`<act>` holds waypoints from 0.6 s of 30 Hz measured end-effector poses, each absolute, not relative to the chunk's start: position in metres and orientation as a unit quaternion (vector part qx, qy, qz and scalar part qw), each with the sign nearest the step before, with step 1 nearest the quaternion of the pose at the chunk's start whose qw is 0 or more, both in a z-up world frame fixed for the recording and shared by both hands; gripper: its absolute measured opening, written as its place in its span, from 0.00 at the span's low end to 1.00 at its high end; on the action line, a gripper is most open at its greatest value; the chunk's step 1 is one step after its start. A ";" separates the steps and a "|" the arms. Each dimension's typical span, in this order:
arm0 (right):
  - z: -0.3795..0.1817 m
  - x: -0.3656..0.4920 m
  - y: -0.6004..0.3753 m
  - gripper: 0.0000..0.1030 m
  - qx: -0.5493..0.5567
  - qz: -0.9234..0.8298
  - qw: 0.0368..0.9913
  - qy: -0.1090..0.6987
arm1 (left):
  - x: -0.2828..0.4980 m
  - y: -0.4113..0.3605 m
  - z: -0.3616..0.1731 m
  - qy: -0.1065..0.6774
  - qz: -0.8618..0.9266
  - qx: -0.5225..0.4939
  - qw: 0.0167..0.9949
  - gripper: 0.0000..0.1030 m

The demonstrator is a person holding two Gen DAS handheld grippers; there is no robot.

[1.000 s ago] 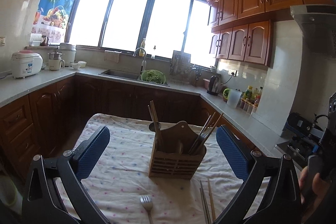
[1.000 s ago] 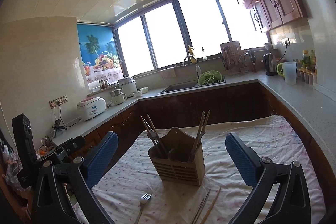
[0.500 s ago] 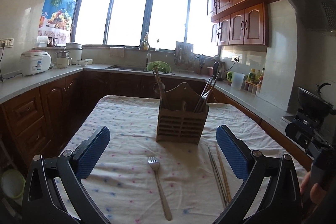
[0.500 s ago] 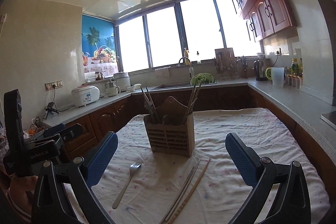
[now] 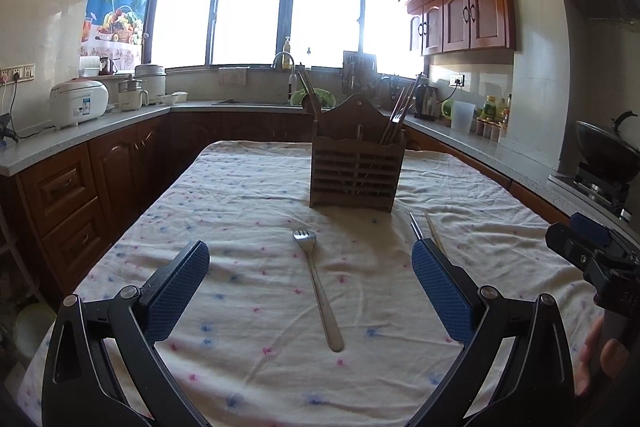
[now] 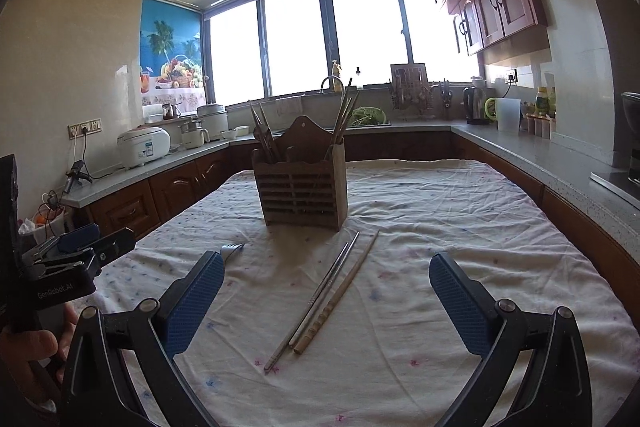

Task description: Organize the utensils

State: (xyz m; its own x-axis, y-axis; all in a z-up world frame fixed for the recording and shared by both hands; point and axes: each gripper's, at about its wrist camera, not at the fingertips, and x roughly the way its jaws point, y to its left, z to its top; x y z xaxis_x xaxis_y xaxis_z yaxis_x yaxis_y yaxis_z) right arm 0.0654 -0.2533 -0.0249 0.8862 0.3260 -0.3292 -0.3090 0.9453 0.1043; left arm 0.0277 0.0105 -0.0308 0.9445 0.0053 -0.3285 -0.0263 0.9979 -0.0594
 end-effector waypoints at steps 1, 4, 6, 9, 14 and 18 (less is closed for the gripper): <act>-0.026 0.065 -0.254 1.00 0.023 0.162 0.971 0.173 | 0.027 0.009 -0.032 0.168 0.009 -0.028 0.985 1.00; -0.027 0.063 -0.253 1.00 0.022 0.162 0.971 0.176 | 0.025 0.009 -0.036 0.173 0.009 -0.029 0.984 1.00; -0.028 0.061 -0.253 1.00 0.020 0.162 0.971 0.176 | 0.024 0.009 -0.036 0.173 0.012 -0.030 0.984 1.00; -0.029 0.059 -0.253 1.00 0.017 0.163 0.971 0.175 | 0.023 0.010 -0.039 0.172 0.016 -0.030 0.984 1.00; -0.034 0.056 -0.254 1.00 0.018 0.162 0.971 0.176 | 0.022 0.010 -0.042 0.177 0.018 -0.030 0.984 1.00; -0.034 0.053 -0.256 1.00 0.020 0.160 0.971 0.174 | 0.021 0.010 -0.043 0.178 0.021 -0.029 0.983 1.00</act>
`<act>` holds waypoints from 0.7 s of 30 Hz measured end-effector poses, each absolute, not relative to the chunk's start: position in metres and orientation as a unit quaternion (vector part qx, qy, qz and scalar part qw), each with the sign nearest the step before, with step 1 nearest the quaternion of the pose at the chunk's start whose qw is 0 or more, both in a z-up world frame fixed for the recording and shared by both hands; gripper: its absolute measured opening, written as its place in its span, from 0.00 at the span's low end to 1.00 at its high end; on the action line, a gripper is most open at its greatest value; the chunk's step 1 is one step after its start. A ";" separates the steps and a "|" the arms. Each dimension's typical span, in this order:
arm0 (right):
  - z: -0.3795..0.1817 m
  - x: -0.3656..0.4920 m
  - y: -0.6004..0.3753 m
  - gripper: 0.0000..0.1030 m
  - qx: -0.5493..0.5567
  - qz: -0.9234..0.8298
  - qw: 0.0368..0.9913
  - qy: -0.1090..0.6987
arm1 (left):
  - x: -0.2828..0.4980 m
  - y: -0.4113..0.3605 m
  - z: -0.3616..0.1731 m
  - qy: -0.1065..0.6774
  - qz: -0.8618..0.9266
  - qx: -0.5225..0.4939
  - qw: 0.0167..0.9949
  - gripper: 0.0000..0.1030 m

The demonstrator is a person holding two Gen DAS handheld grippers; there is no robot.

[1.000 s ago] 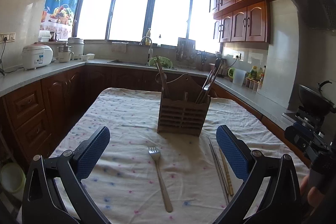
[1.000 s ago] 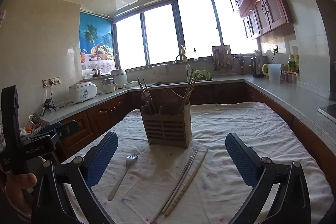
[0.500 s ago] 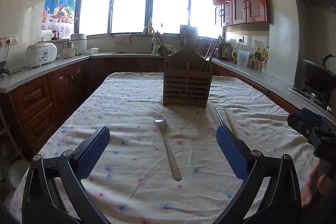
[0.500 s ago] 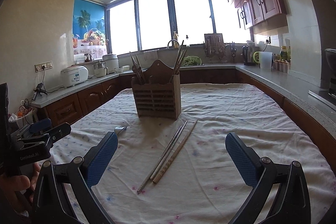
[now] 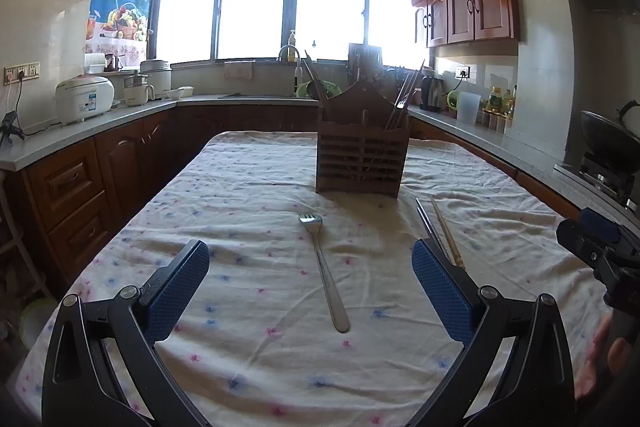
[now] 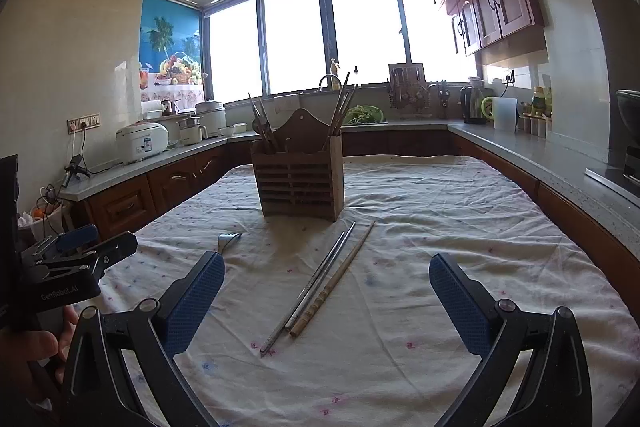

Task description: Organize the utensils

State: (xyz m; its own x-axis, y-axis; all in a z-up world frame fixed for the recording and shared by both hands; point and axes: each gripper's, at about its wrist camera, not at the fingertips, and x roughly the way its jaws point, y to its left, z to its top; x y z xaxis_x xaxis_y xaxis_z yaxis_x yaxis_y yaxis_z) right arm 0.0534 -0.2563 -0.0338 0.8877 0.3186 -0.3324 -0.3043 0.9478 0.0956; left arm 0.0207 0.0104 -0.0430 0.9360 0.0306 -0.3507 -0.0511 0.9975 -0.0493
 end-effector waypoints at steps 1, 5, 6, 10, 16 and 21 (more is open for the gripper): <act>-0.034 0.053 -0.257 1.00 0.021 0.160 0.971 0.174 | 0.020 0.011 -0.043 0.179 0.022 -0.028 0.983 1.00; -0.034 0.050 -0.257 1.00 0.021 0.161 0.972 0.172 | 0.018 0.010 -0.043 0.178 0.030 -0.026 0.983 1.00; -0.034 0.049 -0.257 1.00 0.020 0.162 0.972 0.171 | 0.018 0.010 -0.043 0.179 0.034 -0.025 0.983 1.00; -0.033 0.046 -0.256 1.00 0.018 0.165 0.972 0.167 | 0.016 0.009 -0.040 0.176 0.046 -0.021 0.983 1.00; -0.033 0.042 -0.254 1.00 0.013 0.168 0.972 0.161 | 0.013 0.005 -0.037 0.169 0.058 -0.007 0.984 1.00; -0.034 0.043 -0.254 1.00 0.011 0.170 0.972 0.162 | 0.012 0.004 -0.036 0.166 0.060 -0.002 0.984 1.00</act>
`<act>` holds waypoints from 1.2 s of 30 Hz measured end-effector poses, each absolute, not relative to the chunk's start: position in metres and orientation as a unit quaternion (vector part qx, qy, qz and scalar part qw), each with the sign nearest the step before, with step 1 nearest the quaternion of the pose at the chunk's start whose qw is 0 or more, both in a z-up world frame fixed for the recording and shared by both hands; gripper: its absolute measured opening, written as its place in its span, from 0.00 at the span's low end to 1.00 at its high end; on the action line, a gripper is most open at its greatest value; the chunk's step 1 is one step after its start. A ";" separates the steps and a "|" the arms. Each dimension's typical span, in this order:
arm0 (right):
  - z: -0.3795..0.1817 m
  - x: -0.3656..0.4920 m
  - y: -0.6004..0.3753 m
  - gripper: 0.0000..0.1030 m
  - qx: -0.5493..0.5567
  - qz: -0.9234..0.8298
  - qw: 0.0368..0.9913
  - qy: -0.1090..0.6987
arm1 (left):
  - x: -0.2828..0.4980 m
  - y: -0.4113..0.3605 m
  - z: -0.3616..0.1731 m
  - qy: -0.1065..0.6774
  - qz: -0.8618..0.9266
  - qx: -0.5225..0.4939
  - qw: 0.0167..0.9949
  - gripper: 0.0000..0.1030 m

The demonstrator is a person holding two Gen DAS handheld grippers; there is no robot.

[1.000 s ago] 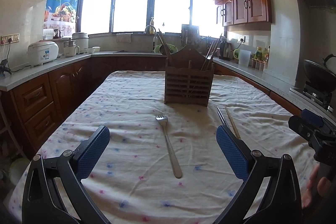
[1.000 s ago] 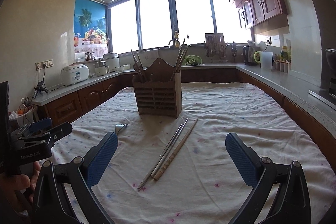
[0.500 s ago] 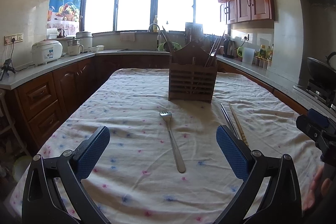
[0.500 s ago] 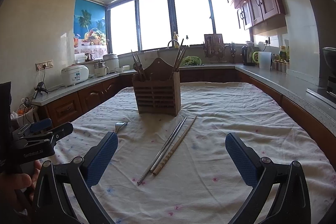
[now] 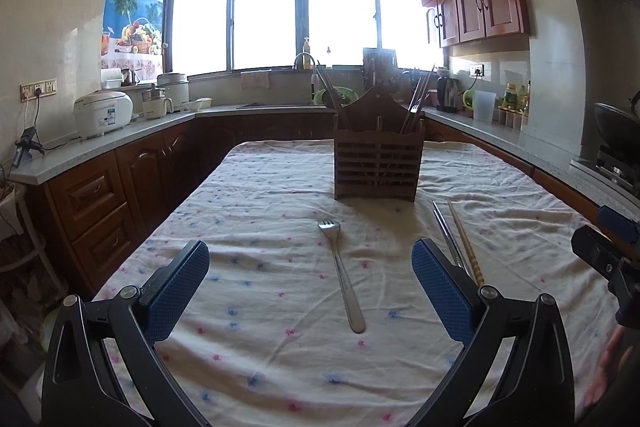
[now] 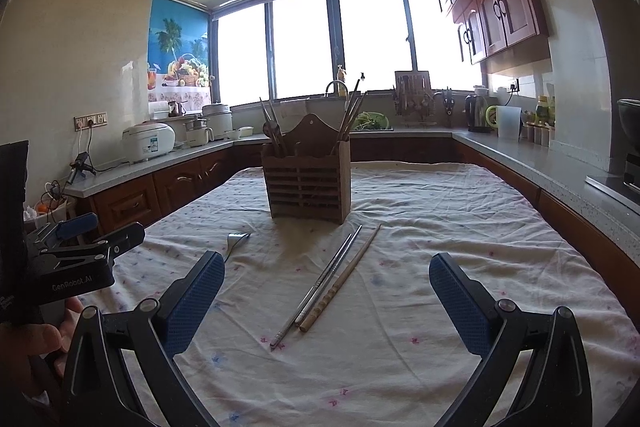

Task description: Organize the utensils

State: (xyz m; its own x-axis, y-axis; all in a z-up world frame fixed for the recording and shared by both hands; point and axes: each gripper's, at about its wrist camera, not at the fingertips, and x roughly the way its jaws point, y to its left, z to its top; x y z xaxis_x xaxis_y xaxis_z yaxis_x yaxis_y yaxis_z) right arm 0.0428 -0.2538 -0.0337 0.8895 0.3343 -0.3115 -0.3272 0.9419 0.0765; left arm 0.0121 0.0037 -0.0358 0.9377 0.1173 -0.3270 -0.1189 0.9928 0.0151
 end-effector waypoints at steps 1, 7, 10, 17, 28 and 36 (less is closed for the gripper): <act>-0.034 0.043 -0.254 1.00 0.011 0.170 0.972 0.162 | 0.012 0.004 -0.036 0.166 0.060 -0.002 0.984 1.00; -0.034 0.043 -0.253 1.00 0.011 0.171 0.972 0.162 | 0.013 0.004 -0.035 0.164 0.063 0.000 0.984 1.00; -0.035 0.044 -0.252 1.00 0.010 0.171 0.972 0.164 | 0.014 0.004 -0.034 0.164 0.065 0.000 0.984 1.00; -0.035 0.044 -0.251 1.00 0.010 0.175 0.972 0.160 | 0.014 0.005 -0.032 0.168 0.068 0.000 0.983 1.00; -0.034 0.042 -0.251 1.00 0.009 0.178 0.972 0.154 | 0.013 0.003 -0.029 0.163 0.066 0.002 0.984 1.00; -0.034 0.042 -0.252 1.00 0.011 0.177 0.972 0.154 | 0.014 0.002 -0.029 0.163 0.066 0.003 0.984 1.00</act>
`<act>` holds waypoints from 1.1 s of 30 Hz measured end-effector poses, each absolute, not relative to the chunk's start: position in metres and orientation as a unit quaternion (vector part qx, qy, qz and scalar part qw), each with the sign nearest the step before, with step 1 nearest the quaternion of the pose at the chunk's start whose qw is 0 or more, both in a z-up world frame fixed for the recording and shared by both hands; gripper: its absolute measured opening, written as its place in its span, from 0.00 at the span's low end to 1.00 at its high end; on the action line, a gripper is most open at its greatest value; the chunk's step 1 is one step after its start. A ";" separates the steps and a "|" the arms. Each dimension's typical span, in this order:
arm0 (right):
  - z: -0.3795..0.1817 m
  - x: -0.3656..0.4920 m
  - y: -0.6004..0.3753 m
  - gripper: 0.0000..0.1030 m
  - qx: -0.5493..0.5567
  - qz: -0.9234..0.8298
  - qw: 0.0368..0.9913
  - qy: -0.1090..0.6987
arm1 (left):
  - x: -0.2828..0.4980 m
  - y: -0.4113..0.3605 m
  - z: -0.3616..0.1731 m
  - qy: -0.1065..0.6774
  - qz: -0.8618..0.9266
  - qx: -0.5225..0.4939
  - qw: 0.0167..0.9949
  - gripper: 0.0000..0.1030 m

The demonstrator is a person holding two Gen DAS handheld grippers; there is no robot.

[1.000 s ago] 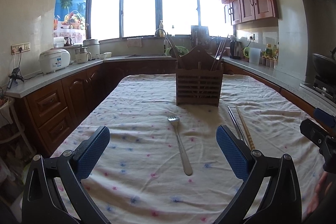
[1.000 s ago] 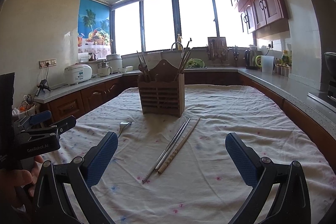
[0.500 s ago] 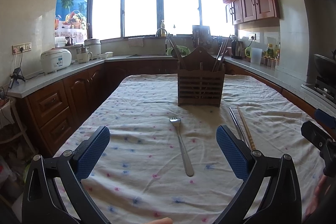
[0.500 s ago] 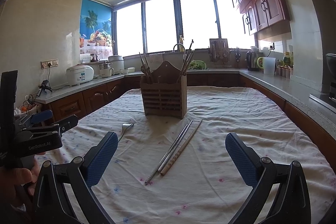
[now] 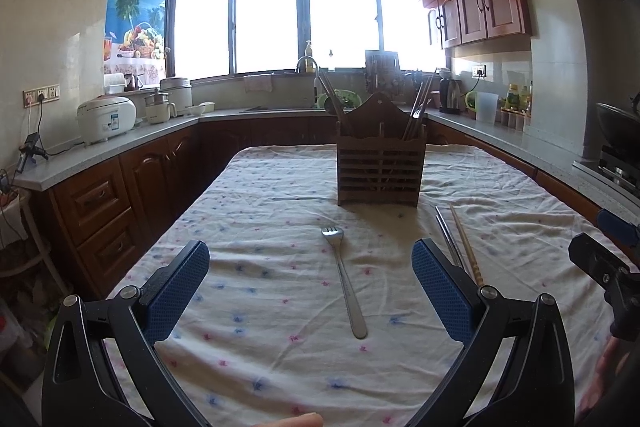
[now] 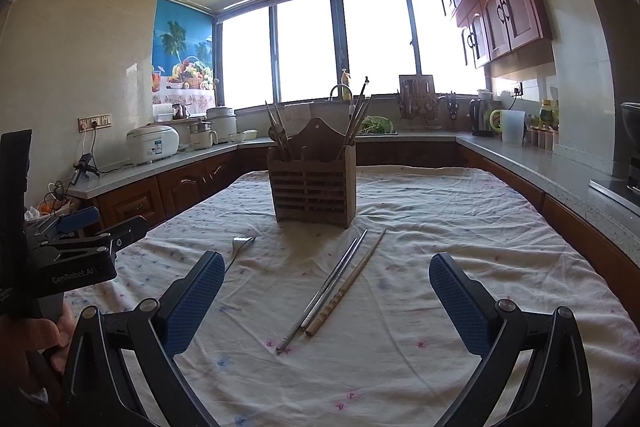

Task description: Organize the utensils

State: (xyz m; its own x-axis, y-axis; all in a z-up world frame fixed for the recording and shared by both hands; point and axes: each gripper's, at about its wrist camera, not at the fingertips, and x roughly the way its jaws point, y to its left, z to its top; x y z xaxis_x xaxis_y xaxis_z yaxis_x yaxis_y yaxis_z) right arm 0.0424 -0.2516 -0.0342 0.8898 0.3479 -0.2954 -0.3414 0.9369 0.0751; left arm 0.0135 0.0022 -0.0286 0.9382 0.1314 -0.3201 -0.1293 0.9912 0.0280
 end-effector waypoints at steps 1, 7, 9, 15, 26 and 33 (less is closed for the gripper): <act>-0.034 0.042 -0.251 1.00 0.011 0.177 0.972 0.154 | 0.014 0.002 -0.029 0.163 0.067 0.003 0.984 1.00; -0.034 0.043 -0.253 1.00 0.015 0.175 0.972 0.156 | 0.014 0.000 -0.028 0.163 0.069 0.006 0.984 1.00; -0.033 0.043 -0.253 1.00 0.015 0.175 0.972 0.156 | 0.015 0.000 -0.029 0.164 0.069 0.009 0.984 1.00; -0.031 0.043 -0.252 1.00 0.014 0.177 0.972 0.152 | 0.015 -0.001 -0.029 0.165 0.067 0.007 0.984 1.00; -0.028 0.042 -0.252 1.00 0.017 0.178 0.973 0.147 | 0.015 0.000 -0.029 0.165 0.071 0.009 0.984 1.00; -0.028 0.042 -0.252 1.00 0.018 0.179 0.973 0.147 | 0.014 0.000 -0.029 0.166 0.070 0.009 0.984 1.00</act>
